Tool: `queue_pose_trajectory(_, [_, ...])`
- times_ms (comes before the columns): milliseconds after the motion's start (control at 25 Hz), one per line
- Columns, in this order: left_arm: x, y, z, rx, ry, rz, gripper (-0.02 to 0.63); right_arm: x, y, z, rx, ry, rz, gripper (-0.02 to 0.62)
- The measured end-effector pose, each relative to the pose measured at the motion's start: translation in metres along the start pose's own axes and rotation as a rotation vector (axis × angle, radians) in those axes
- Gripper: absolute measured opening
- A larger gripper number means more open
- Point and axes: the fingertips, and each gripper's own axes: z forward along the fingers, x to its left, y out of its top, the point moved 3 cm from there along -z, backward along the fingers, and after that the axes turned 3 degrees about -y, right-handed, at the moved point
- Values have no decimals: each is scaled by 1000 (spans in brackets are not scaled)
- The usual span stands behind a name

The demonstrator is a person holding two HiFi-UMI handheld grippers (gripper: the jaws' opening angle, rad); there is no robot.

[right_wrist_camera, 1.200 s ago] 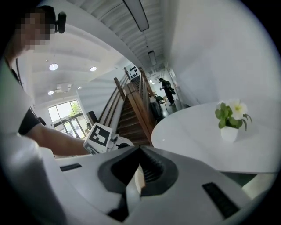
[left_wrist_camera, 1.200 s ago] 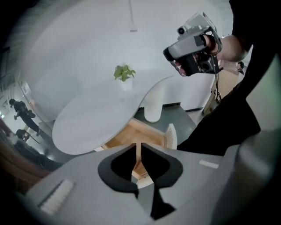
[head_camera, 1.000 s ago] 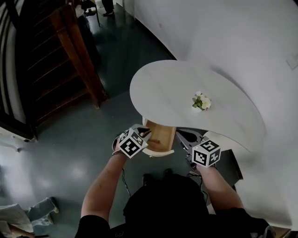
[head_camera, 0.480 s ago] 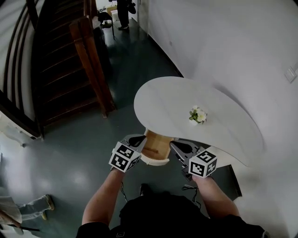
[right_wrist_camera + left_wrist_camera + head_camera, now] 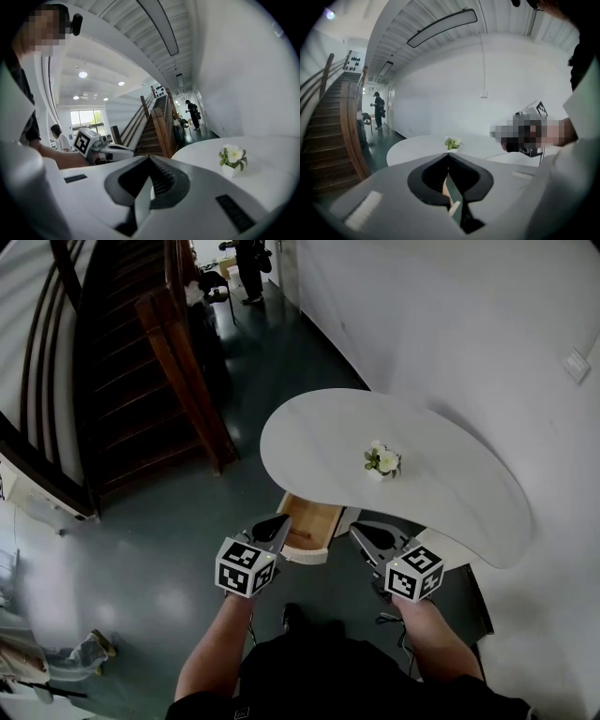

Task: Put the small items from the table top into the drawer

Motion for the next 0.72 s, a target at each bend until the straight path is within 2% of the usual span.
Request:
queue_pose_trajectory(200, [-18,3,-20,-31,41,-33,11,1,0,-17,-25,11,9,11])
queue_pose_trajectory(400, [-21,8,-40,-86,77,-70,11,6,9,-24,-60,20,-26,11])
queue_pose_trajectory(720, [-1,22,-62,-129,75,-49,11,21,42,-11,-126,-11,-91,11])
